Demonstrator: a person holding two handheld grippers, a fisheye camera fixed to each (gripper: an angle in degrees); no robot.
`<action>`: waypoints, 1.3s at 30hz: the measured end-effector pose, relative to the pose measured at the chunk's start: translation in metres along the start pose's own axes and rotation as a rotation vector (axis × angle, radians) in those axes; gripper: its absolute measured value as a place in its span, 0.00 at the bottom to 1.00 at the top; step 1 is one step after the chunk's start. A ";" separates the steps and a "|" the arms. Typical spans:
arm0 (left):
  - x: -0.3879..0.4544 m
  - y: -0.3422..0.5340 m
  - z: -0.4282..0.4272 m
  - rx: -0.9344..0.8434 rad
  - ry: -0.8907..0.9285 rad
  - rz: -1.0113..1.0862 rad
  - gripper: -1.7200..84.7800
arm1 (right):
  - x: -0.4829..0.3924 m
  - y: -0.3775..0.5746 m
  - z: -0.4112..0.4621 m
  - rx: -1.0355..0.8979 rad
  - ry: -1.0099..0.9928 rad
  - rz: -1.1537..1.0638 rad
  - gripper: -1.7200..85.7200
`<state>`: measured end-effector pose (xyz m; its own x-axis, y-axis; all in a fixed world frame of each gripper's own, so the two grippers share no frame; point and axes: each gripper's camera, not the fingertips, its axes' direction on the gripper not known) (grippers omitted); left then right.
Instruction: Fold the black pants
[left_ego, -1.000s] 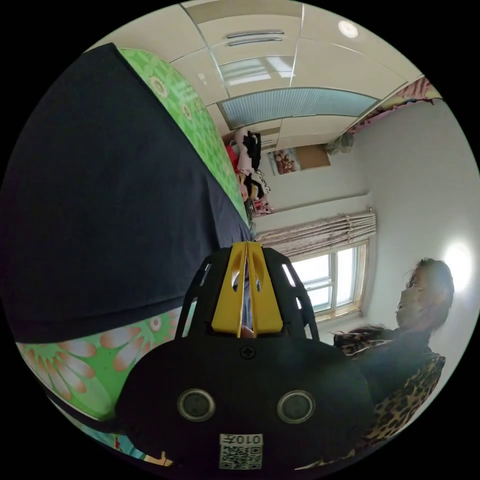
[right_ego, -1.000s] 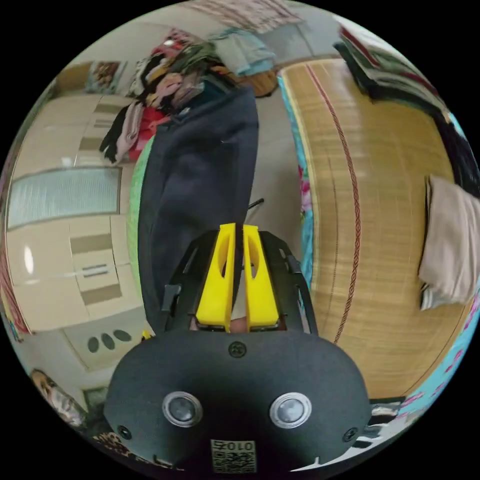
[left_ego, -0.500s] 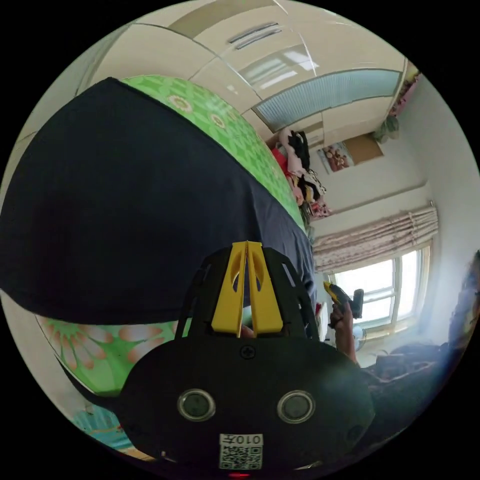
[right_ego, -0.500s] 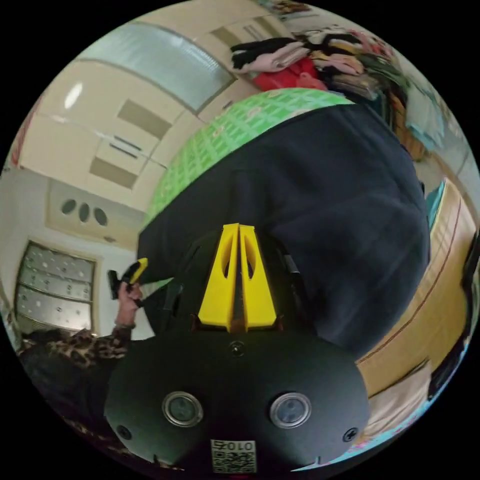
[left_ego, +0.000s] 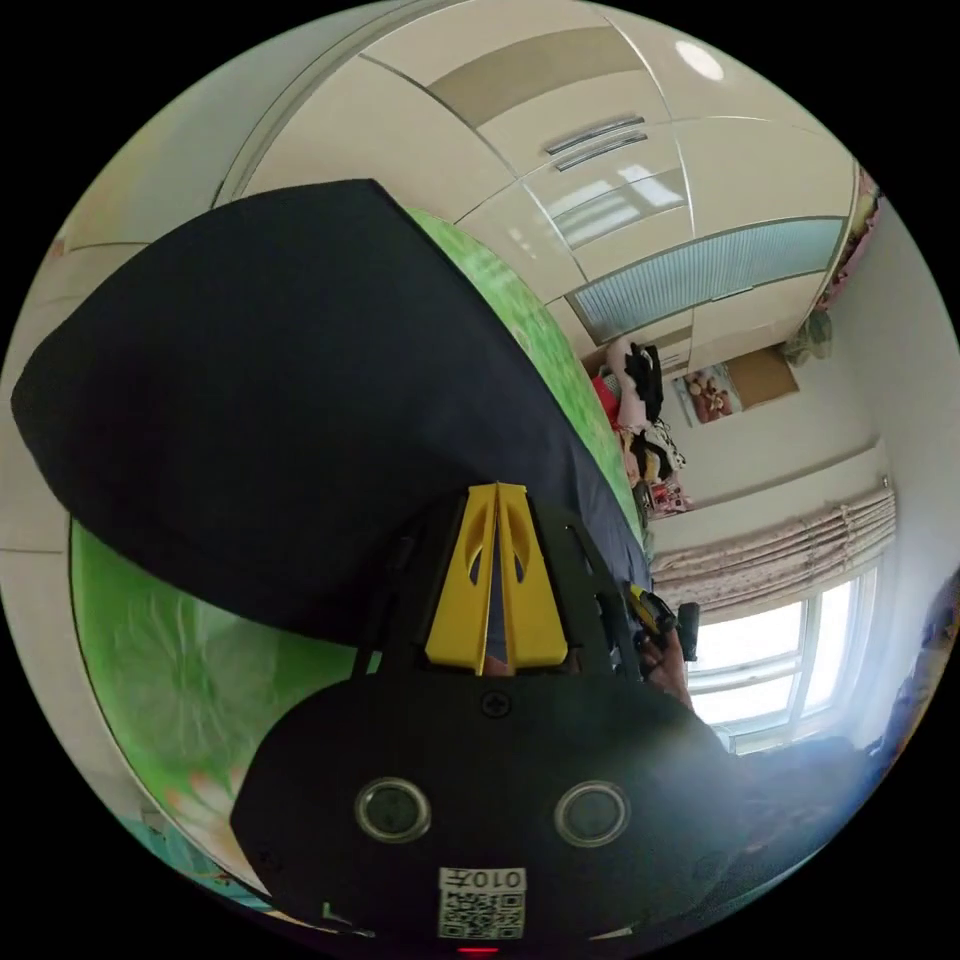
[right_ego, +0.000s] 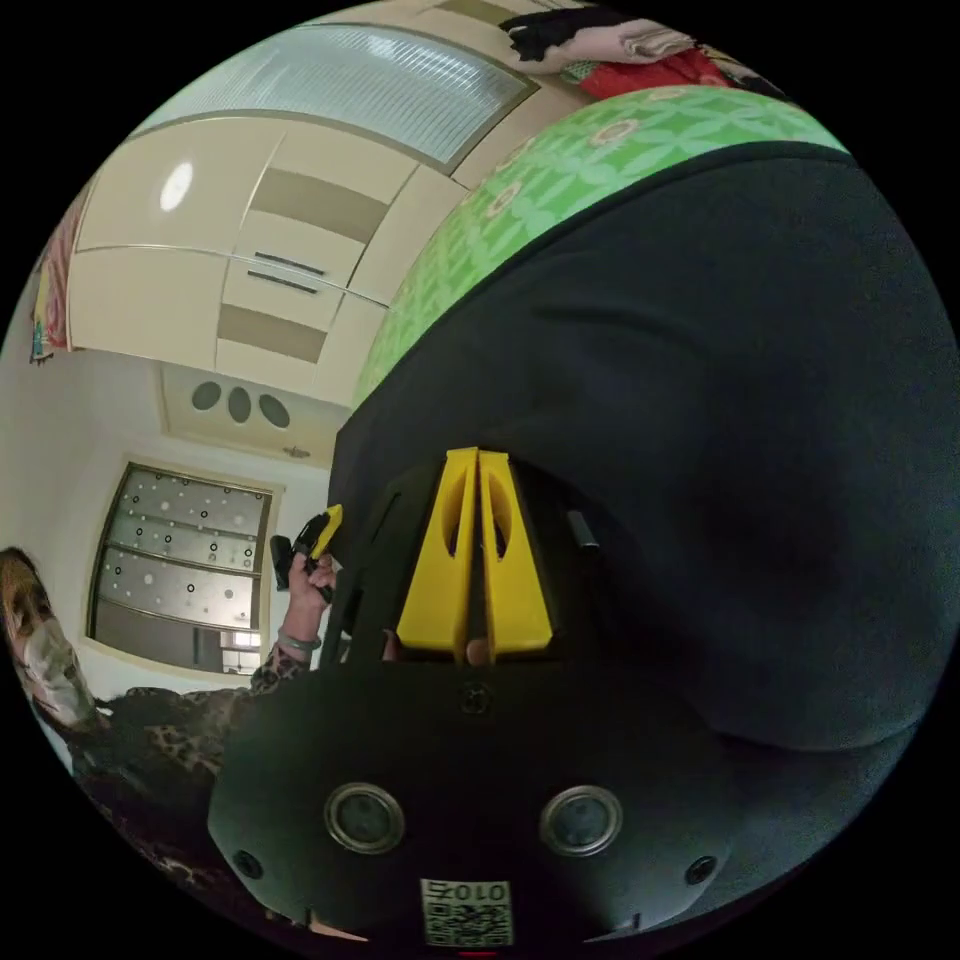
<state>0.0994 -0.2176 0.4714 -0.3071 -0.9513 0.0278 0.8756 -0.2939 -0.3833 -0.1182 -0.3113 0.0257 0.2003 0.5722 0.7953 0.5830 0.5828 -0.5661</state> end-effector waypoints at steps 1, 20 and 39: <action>-0.004 -0.021 0.011 -0.002 0.010 -0.009 0.02 | -0.003 -0.016 0.006 0.006 -0.001 0.018 0.04; -0.082 -0.004 -0.063 0.112 0.401 0.136 0.02 | -0.080 -0.076 0.008 0.009 -0.191 -0.243 0.05; -0.305 0.280 -0.090 0.298 0.430 -0.530 0.02 | -0.127 -0.023 -0.004 -0.116 0.795 0.169 0.04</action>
<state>0.4044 -0.0014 0.2727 -0.7815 -0.5727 -0.2477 0.6149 -0.7742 -0.1502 -0.1543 -0.3999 -0.0617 0.7653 0.0418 0.6423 0.5642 0.4367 -0.7007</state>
